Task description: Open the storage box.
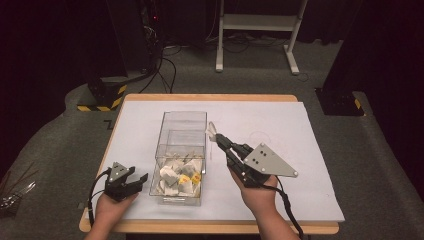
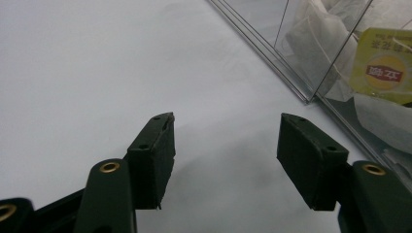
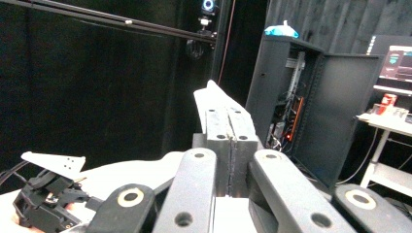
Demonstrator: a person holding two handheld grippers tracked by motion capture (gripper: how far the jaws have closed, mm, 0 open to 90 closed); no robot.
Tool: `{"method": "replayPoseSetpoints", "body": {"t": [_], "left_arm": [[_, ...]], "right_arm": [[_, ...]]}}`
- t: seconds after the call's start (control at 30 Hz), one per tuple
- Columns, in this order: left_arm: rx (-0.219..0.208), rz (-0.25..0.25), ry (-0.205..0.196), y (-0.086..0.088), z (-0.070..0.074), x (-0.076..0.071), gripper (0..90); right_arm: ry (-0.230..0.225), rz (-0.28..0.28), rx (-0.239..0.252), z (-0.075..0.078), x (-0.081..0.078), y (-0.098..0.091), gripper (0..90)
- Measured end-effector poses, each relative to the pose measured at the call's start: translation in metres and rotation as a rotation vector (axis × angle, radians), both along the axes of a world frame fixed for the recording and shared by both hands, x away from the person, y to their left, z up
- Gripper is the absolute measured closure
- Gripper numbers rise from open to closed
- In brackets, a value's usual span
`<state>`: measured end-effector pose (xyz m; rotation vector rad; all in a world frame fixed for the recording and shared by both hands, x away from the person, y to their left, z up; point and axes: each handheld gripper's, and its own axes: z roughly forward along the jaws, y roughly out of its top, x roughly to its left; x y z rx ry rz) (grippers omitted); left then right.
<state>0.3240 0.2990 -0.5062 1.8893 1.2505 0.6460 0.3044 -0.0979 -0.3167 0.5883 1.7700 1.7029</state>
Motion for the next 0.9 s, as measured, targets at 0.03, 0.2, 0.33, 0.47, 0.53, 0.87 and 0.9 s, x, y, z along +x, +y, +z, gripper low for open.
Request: {"method": "replayPoseSetpoints", "body": {"t": [0.03, 0.2, 0.33, 0.47, 0.53, 0.87, 0.9], "left_arm": [[0.0, 0.0, 0.001, 0.0, 0.0, 0.0, 39.2], [0.002, -0.001, 0.001, 0.0, 0.0, 0.0, 39.2], [0.002, -0.001, 0.0, 0.0, 0.0, 0.0, 39.2], [0.004, -0.001, 0.003, 0.0, 0.0, 0.0, 39.2], [0.004, -0.001, 0.002, 0.0, 0.0, 0.0, 39.2], [0.004, 0.002, -0.004, 0.0, 0.0, -0.001, 39.1], [0.005, 0.002, -0.003, 0.0, 0.0, -0.001, 39.1]], "right_arm": [[-0.001, -0.008, 0.002, 0.0, 0.001, -0.003, 90.0], [-0.005, -0.03, 0.001, 0.001, 0.004, -0.01, 90.0], [-0.004, -0.058, -0.006, 0.001, 0.009, -0.018, 90.0], [0.003, -0.093, -0.014, 0.001, 0.014, -0.028, 90.0], [0.004, -0.102, -0.016, 0.002, 0.016, -0.031, 90.0], [0.016, -0.188, -0.035, 0.0, 0.033, -0.053, 90.0], [0.018, -0.194, -0.036, 0.0, 0.035, -0.055, 90.0]]}}
